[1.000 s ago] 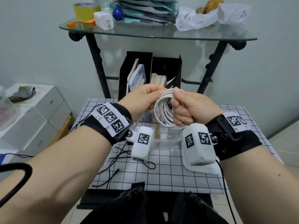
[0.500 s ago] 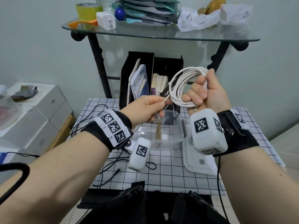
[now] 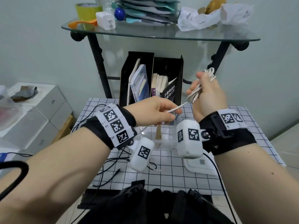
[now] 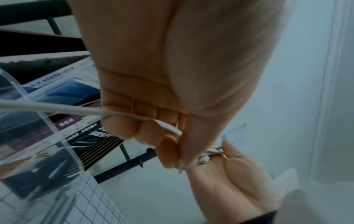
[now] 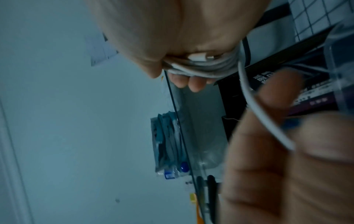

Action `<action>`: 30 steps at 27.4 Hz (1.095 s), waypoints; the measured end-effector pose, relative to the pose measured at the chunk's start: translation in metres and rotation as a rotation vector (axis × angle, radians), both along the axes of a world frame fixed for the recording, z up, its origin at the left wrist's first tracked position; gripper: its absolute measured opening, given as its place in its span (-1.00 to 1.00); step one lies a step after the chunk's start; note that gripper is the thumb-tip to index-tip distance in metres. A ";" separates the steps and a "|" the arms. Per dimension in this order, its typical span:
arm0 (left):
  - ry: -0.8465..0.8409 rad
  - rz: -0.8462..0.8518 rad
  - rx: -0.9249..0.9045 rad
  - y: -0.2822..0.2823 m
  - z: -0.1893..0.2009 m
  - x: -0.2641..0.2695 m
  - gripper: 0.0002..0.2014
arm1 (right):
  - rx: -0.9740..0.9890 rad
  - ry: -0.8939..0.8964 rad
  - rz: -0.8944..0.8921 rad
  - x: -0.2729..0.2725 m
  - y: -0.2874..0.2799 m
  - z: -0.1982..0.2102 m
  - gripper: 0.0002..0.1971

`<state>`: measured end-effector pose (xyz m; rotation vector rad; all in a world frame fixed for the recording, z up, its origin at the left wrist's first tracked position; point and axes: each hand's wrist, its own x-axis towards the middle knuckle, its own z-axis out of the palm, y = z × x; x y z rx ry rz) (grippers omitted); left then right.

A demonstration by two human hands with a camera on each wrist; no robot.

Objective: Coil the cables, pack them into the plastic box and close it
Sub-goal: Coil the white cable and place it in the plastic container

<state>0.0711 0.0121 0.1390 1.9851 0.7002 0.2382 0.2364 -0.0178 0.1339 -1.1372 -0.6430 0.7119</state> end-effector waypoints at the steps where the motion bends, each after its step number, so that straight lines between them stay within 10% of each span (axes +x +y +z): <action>1: 0.003 -0.015 0.005 0.000 0.003 0.002 -0.74 | -0.048 -0.136 0.000 -0.002 -0.001 0.000 -0.82; 14: -0.018 0.036 0.087 -0.001 0.021 0.005 -0.77 | -0.190 -0.608 0.159 -0.007 -0.007 -0.010 -0.83; 30: -0.117 0.181 0.052 -0.007 0.023 0.002 -0.81 | -0.365 -0.337 0.471 -0.016 -0.016 -0.012 -0.66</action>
